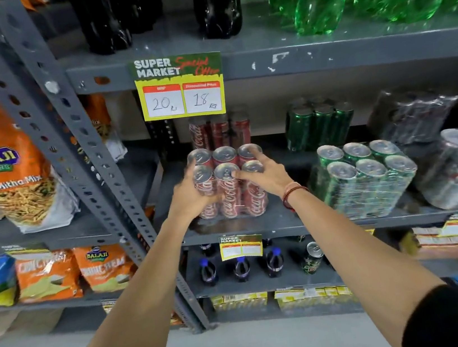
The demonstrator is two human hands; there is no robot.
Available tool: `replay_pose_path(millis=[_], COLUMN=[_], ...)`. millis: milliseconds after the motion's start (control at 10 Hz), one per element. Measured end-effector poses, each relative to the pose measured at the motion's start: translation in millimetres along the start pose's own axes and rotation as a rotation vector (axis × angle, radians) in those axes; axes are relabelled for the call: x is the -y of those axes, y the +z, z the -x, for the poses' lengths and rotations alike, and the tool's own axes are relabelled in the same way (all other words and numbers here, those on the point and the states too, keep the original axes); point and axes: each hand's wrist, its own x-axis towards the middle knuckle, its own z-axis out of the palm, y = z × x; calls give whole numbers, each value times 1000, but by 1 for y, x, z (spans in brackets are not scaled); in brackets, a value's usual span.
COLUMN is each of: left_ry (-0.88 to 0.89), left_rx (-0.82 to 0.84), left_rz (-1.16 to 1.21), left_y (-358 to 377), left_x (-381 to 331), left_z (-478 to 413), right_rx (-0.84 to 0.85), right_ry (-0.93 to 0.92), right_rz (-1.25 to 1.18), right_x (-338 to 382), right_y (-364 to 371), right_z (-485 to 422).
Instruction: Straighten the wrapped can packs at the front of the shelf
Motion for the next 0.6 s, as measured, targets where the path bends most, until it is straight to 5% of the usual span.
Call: replay_pose_path(millis=[600], left_ry=[48], left_rx=[-50], left_rz=[-78], left_y=[3], left_x=[0], left_z=[37], right_rx=[-36], right_ry=[-78], right_rz=[-39], right_x=[-3], right_y=[0], right_z=[36])
